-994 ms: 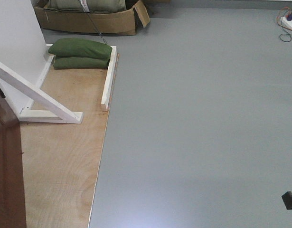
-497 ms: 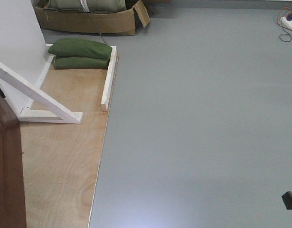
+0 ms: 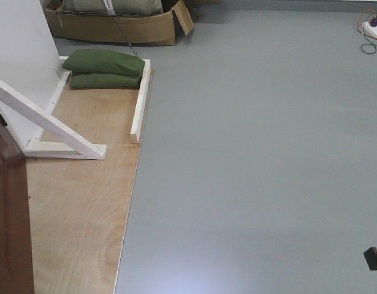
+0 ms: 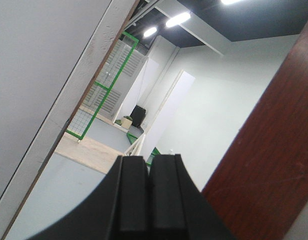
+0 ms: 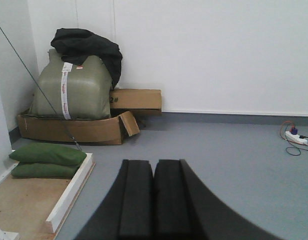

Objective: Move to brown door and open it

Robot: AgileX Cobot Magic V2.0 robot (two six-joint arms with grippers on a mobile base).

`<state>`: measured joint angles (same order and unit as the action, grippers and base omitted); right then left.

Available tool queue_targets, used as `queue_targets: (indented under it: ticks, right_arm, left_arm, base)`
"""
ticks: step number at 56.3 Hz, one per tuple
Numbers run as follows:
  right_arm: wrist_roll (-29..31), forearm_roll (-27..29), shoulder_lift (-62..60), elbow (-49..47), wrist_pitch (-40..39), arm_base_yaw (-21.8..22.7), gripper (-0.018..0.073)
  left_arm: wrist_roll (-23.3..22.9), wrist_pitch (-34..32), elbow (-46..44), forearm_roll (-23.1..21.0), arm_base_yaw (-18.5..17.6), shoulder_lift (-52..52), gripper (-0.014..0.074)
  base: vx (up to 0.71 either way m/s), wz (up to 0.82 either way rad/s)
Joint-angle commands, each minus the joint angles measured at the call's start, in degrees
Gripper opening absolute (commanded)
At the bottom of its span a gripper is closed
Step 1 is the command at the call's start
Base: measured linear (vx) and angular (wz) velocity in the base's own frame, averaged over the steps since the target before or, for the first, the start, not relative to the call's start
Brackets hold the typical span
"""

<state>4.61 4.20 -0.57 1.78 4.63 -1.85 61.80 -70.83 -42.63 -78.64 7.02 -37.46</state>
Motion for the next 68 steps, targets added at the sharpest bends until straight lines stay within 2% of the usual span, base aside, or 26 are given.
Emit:
queue_targets:
  ticks: [1, 25, 48, 68]
  right_arm:
    - [0.3, -0.4, -0.7, 0.3, -4.6, 0.3, 0.0]
    - [0.3, -0.4, -0.7, 0.3, -4.6, 0.3, 0.0]
    - [0.3, -0.4, -0.7, 0.3, -4.6, 0.3, 0.0]
    - [0.3, -0.4, -0.7, 0.3, -4.6, 0.3, 0.0]
  left_arm:
    - [0.0, -7.6, -1.9, 4.1, 0.1, -1.7, -0.0003]
    - [-0.1, -6.6, -1.9, 4.1, 0.1, -3.0, -0.0003]
    - [-0.1, 8.0, -1.9, 4.1, 0.1, -2.8, -0.0003]
    - [-0.2, 16.0, -2.2, 5.8, 0.1, -2.1, -0.0003]
  base:
    - [0.0, 0.0]
    - [0.0, 0.0]
    - [0.0, 0.0]
    - [0.0, 0.0]
